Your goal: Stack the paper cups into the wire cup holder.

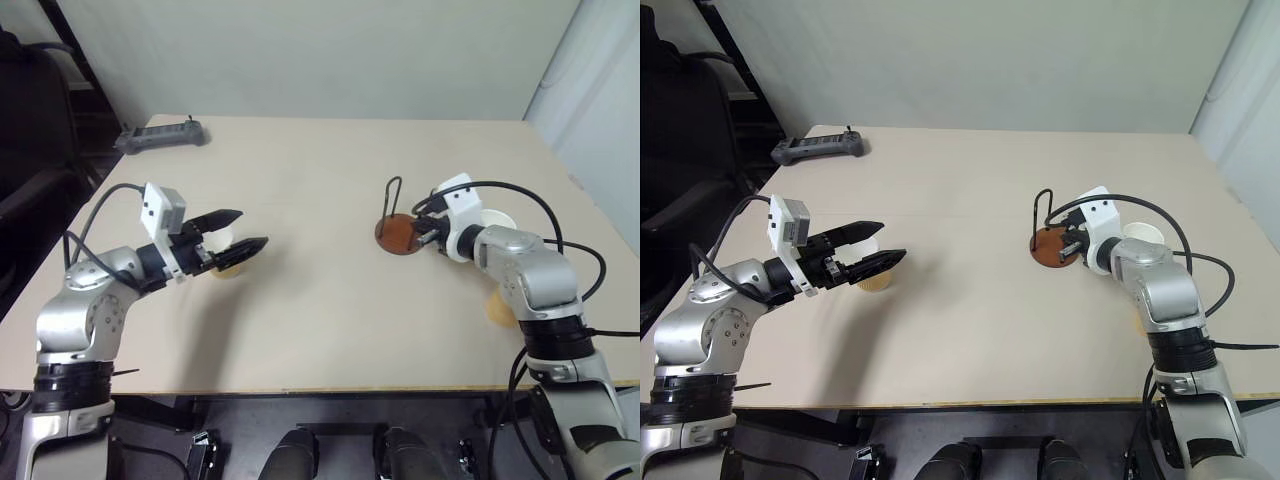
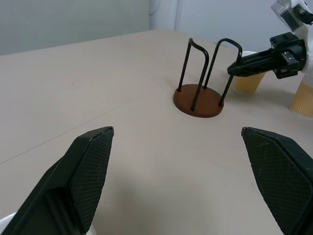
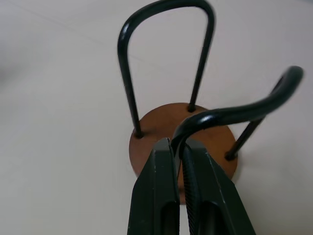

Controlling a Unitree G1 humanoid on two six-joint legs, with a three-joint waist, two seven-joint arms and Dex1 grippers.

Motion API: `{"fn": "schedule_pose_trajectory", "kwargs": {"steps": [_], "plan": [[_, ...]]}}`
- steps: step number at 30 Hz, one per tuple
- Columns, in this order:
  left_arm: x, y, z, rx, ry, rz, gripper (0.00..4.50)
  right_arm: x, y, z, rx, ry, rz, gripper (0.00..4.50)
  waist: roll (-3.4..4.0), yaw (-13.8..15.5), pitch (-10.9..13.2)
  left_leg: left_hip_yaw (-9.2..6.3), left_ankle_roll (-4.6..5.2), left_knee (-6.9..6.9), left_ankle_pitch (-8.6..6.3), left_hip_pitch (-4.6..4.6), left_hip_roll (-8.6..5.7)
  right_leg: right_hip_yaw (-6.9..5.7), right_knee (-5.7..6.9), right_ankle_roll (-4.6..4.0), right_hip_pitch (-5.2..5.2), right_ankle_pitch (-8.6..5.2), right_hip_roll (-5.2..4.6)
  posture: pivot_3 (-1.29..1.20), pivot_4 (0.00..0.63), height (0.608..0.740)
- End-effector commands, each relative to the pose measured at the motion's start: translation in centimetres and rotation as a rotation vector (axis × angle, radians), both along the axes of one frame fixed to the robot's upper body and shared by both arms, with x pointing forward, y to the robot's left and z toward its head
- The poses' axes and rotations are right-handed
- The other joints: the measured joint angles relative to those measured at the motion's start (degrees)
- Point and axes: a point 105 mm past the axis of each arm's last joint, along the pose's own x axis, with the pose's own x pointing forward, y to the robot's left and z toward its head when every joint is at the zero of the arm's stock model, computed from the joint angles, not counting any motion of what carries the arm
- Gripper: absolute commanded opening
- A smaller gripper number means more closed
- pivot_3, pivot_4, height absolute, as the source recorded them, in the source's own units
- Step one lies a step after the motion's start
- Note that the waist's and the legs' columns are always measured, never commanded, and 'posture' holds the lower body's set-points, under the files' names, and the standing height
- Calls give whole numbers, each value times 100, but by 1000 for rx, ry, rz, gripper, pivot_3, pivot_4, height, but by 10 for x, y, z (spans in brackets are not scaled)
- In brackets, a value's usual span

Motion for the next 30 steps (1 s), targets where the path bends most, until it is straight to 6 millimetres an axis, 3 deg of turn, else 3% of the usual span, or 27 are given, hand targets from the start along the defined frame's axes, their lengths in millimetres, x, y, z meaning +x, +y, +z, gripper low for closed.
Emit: {"fn": "schedule_pose_trajectory", "kwargs": {"steps": [1,19,30], "plan": [[1,-2,11,9,-40,-14,4500,-9,10,14,47,19,109,23,0,-1,0,0,0,0,0,0,0,0,0,0,0,0,1,0,150,740],[4,-3,13,19,-39,-28,4500,-28,28,21,7,97,388,23,0,-3,0,0,34,0,21,-4,0,1,-6,0,-1,-1,3,0,150,740],[4,-4,15,22,-40,-33,4500,-35,32,15,-5,108,411,23,0,-1,0,0,37,0,22,-4,0,1,-6,-1,-1,-1,3,0,150,740]]}}
